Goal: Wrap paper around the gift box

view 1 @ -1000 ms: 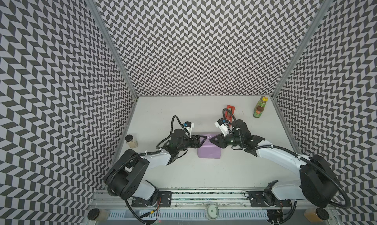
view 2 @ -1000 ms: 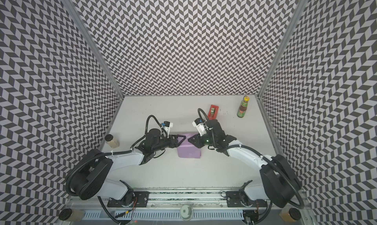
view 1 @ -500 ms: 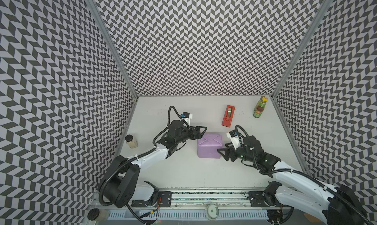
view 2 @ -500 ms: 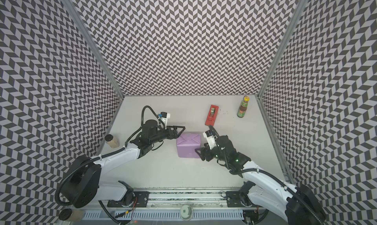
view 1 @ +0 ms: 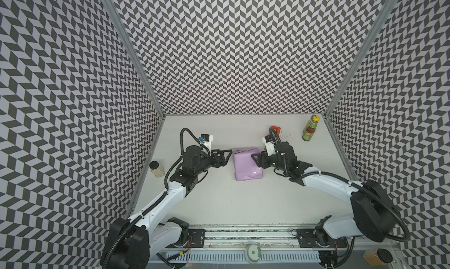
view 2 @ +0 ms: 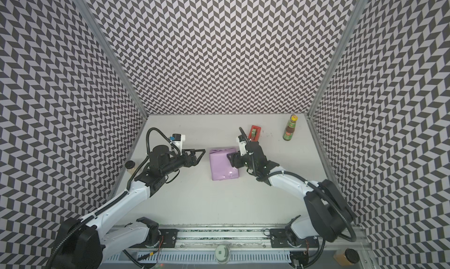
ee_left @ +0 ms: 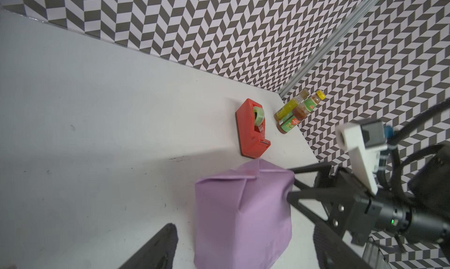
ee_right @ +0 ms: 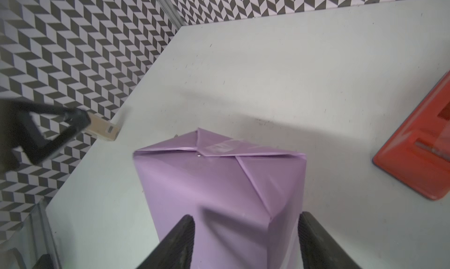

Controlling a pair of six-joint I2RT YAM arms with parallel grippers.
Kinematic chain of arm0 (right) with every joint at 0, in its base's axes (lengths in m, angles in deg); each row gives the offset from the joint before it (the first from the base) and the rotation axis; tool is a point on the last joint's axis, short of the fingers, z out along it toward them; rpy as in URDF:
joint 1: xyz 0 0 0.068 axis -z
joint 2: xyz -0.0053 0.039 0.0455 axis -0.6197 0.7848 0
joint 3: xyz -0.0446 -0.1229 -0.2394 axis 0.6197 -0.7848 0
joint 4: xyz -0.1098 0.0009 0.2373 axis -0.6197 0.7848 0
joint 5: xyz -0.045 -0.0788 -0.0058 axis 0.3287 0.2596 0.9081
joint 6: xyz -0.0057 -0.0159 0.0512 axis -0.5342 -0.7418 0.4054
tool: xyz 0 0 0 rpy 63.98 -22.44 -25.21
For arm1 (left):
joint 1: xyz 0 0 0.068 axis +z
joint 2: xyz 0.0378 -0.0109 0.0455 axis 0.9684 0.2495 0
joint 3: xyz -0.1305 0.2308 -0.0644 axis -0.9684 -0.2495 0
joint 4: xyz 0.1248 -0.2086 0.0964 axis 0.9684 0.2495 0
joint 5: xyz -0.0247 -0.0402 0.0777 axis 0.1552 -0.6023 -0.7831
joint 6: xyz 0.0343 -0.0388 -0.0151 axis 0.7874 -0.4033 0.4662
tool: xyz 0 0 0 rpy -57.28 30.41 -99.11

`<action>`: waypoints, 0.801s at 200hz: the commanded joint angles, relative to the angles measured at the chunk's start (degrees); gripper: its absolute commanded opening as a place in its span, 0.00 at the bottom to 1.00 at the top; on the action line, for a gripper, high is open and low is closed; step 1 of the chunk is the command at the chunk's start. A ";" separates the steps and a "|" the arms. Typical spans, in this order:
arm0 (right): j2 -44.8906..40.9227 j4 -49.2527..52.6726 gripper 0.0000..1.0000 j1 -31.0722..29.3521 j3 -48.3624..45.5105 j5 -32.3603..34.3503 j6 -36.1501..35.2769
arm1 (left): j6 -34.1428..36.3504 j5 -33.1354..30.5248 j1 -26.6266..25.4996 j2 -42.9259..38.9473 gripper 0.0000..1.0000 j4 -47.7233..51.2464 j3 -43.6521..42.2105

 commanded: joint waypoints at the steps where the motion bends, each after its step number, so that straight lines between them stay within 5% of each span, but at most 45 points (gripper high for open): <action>1: 0.26 -0.95 0.67 1.94 2.63 -4.25 1.05 | 1.34 0.42 1.30 -0.51 0.89 1.47 -0.17; 31: -8.63 1.41 0.72 6.10 -0.15 4.05 -2.05 | 1.64 -6.36 2.25 -2.16 0.89 -0.40 -0.13; 58: -15.85 -4.40 0.79 10.93 -8.44 22.27 -2.69 | 4.50 -20.73 2.43 -3.99 0.94 -7.17 -1.85; 93: -17.07 -24.75 0.95 12.88 -20.49 46.78 -10.47 | 13.69 -41.70 6.57 -3.59 0.98 -17.28 -6.11; 128: -8.36 -27.88 0.99 18.78 -22.28 42.65 -13.63 | 19.91 -43.31 15.08 -3.13 0.98 -25.08 -11.50; 160: -3.15 -44.39 1.00 21.52 -27.16 34.53 -17.81 | 28.56 -36.57 16.48 6.91 0.97 -40.49 -17.35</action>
